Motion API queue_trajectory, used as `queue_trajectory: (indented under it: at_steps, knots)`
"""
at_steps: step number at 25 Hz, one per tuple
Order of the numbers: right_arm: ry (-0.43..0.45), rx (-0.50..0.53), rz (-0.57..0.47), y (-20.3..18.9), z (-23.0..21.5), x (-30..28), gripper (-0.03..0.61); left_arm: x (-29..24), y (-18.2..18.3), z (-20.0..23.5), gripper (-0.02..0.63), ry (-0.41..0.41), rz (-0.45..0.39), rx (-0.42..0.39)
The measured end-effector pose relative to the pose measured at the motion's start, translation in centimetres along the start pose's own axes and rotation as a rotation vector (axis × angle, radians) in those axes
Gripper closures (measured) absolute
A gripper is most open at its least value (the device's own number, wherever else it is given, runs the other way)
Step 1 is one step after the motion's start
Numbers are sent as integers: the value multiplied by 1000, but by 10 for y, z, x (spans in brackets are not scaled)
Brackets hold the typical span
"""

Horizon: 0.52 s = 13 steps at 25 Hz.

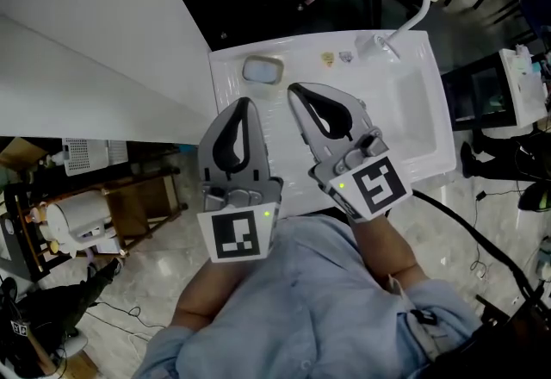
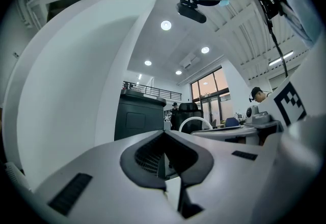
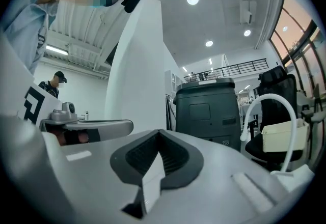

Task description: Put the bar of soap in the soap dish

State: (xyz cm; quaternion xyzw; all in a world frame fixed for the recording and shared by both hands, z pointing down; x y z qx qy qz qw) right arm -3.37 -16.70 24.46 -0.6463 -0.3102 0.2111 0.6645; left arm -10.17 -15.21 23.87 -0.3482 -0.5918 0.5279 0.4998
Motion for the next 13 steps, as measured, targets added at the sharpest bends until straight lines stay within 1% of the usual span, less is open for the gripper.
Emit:
queue_trajectory:
  at_steps: [13]
  knots:
    - [18, -6, 1, 1, 3, 1, 578, 1, 3, -3, 609, -8, -4, -4]
Point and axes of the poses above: the fingertips, and each gripper's own axes: x backward along the fingers, z to its left, y out of its top, the point moved 1 cm from there along x, backward along the fingers, and after that the axes turned 9 degrees about -z, right-handed, at the moved point
